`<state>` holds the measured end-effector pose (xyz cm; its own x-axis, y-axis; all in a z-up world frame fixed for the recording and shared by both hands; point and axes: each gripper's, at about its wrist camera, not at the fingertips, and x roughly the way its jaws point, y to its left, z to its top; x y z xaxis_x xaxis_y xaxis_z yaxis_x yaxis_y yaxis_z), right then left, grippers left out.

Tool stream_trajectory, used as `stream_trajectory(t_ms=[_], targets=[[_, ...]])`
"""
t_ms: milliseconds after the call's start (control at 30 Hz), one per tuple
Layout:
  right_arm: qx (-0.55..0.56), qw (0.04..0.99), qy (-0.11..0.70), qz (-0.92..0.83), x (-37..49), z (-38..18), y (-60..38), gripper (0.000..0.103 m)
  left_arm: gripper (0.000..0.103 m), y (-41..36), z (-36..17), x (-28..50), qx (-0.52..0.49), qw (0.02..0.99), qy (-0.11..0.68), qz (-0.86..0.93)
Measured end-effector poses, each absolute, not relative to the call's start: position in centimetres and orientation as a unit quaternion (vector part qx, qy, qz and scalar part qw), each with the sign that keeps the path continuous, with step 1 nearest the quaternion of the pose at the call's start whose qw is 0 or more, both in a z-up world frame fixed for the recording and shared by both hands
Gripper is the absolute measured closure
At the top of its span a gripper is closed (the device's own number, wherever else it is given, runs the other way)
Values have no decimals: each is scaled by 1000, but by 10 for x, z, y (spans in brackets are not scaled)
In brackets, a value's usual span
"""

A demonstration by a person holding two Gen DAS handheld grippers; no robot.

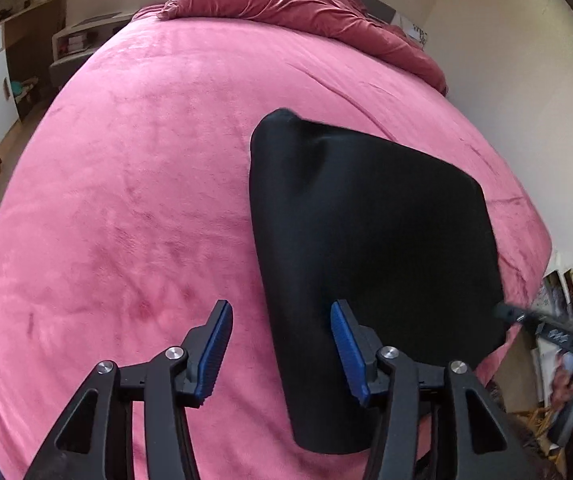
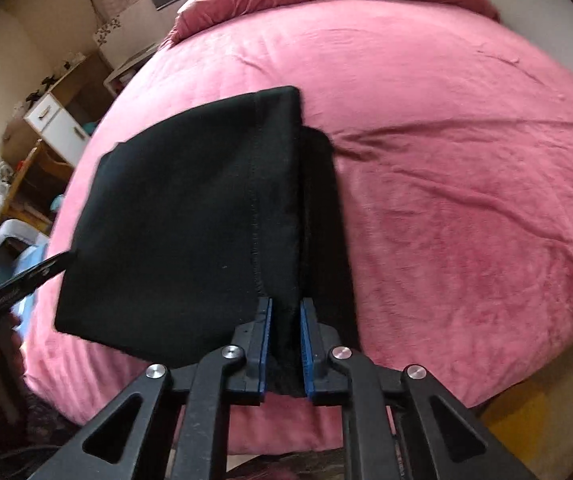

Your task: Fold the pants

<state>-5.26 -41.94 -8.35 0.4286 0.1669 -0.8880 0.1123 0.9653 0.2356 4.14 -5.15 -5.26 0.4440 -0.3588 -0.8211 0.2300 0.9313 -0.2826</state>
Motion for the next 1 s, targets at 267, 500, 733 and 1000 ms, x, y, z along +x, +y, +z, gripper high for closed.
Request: stream_trajectory(t_ms=[267,500,733,1000], targets=[[150,854,496,41,-56,-63,-431,57,16,-52,-37,41,-55,860,472,-187],[208,852,478,53,-24,-65,-450,29,15,-61,-35,38,-28,863,460,-207],[233,824,511,77,13,-98,-455,29,15,-55,-50,47,-39,857,467,-212],[242,805,533,99,40,-123,-459,16,6,-54,-62,63,-57,846,480,-225]])
